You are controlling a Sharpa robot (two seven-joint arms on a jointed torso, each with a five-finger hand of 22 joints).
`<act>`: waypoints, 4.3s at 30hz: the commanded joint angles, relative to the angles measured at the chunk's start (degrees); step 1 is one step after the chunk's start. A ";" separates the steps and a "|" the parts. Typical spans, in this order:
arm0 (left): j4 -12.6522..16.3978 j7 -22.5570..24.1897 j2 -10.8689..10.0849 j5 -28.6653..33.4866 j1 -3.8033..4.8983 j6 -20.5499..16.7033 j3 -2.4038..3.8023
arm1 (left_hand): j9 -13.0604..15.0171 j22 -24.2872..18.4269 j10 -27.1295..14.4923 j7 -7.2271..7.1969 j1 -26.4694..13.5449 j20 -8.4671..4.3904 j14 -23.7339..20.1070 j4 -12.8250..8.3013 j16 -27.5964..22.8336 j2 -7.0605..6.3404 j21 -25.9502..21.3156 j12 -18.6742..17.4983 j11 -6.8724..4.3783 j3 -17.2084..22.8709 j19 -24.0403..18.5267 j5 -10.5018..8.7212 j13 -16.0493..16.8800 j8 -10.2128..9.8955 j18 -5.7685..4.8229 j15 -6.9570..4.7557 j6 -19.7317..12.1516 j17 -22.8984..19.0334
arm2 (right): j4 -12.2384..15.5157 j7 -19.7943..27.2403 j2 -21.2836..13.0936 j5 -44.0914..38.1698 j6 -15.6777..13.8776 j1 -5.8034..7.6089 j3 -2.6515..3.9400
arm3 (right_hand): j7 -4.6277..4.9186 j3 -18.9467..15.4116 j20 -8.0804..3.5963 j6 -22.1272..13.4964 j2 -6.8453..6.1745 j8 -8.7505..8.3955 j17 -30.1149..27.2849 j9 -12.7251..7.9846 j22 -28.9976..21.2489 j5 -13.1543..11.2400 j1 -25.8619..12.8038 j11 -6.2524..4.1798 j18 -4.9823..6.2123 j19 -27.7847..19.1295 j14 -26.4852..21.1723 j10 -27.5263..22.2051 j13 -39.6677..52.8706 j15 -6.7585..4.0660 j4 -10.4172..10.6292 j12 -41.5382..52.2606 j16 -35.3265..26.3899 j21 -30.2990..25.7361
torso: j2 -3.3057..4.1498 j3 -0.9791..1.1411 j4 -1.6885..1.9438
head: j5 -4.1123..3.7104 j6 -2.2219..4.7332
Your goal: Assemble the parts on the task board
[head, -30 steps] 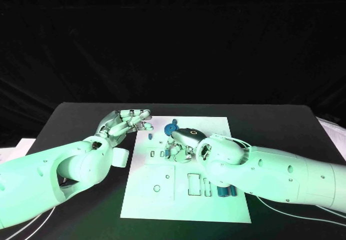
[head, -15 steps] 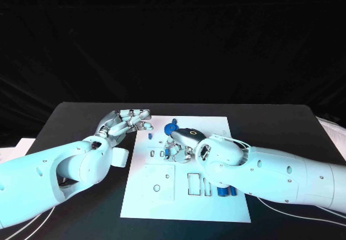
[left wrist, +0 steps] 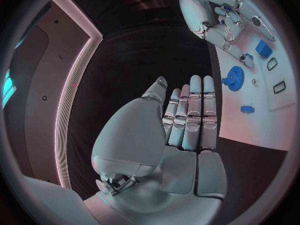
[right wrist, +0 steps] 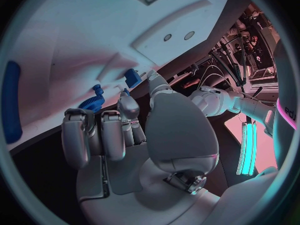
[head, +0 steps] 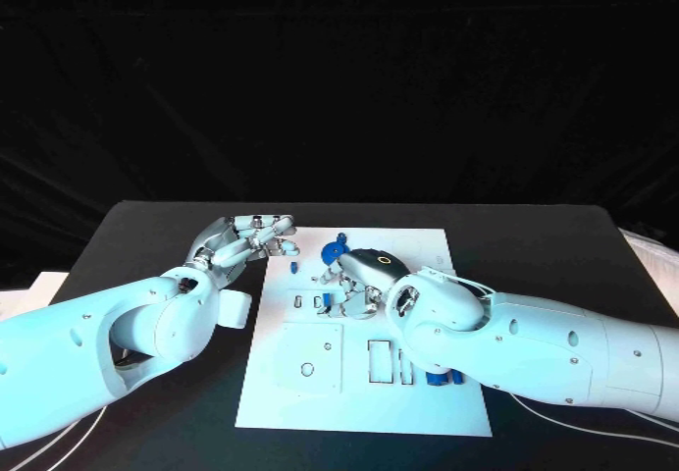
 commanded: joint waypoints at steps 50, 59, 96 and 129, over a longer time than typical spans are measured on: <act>-13.18 -61.75 15.12 -59.71 8.86 32.23 -0.32 | 20.96 65.85 8.56 -8.52 -17.14 -9.65 22.02 9.68 77.41 5.46 58.56 62.46 -9.16 -19.85 31.62 -4.37 54.74 33.15 -7.61 -9.70 -5.25 70.31 | 6.93 16.36 -22.49 42.45 1.12 12.22 0.71 | -0.23 -3.66 -0.30 0.51 7.31 2.26 0.58 0.13 -0.35 3.06 10.41 -0.43 2.03 -3.79 2.69 -0.64 -1.87 -0.30 1.63 0.55 -4.35 -3.80 | -3.24 0.55 -1.00 | 1.36 -1.68; -16.13 -62.11 18.67 -59.93 8.88 34.21 -0.71 | 21.62 67.19 9.46 -8.79 -18.15 -9.92 22.02 9.69 77.41 5.53 59.34 63.66 -9.42 -21.09 32.06 -4.39 56.21 33.82 -7.88 -9.93 -5.23 70.31 | 6.20 15.97 -21.77 41.97 1.64 12.21 0.63 | -0.28 -3.86 -0.34 0.69 7.33 2.41 0.24 0.15 -0.67 3.60 10.24 -0.48 2.10 -3.98 2.62 -0.69 -2.07 -0.34 1.62 0.43 -4.64 -4.01 | -3.23 0.58 -1.07 | 1.47 -1.92; -18.82 -62.27 22.37 -58.71 8.73 38.58 -1.44 | 23.08 68.47 9.89 -9.01 -14.38 -10.14 22.02 8.87 77.41 7.34 60.07 64.40 -9.62 -20.93 32.42 -4.34 57.19 34.99 -8.12 -10.10 -5.76 70.31 | 4.71 16.11 -20.28 41.80 2.51 12.10 0.52 | -0.37 -4.24 -0.42 0.84 7.48 2.58 -0.06 0.16 -1.01 4.88 9.94 -0.57 2.17 -4.14 2.59 -0.62 -2.18 -0.44 1.63 0.52 -4.96 -4.29 | -3.31 0.52 -0.90 | 1.18 -3.18; -19.49 -61.98 22.99 -56.00 8.61 38.98 -1.55 | 24.43 68.93 8.77 -9.59 0.50 -10.44 22.02 1.43 77.41 12.53 60.18 63.12 -10.21 -10.32 32.41 -3.32 56.56 34.58 -8.15 -10.57 -8.40 70.31 | 4.70 16.42 -19.89 42.07 3.26 12.02 0.48 | -0.40 -4.19 -0.50 0.91 7.67 2.69 -0.16 0.15 -1.17 6.27 10.38 -0.63 2.19 -4.18 2.61 -0.61 -2.25 -0.51 1.26 0.62 -5.13 -4.46 | -3.32 0.55 -0.90 | 1.21 -3.67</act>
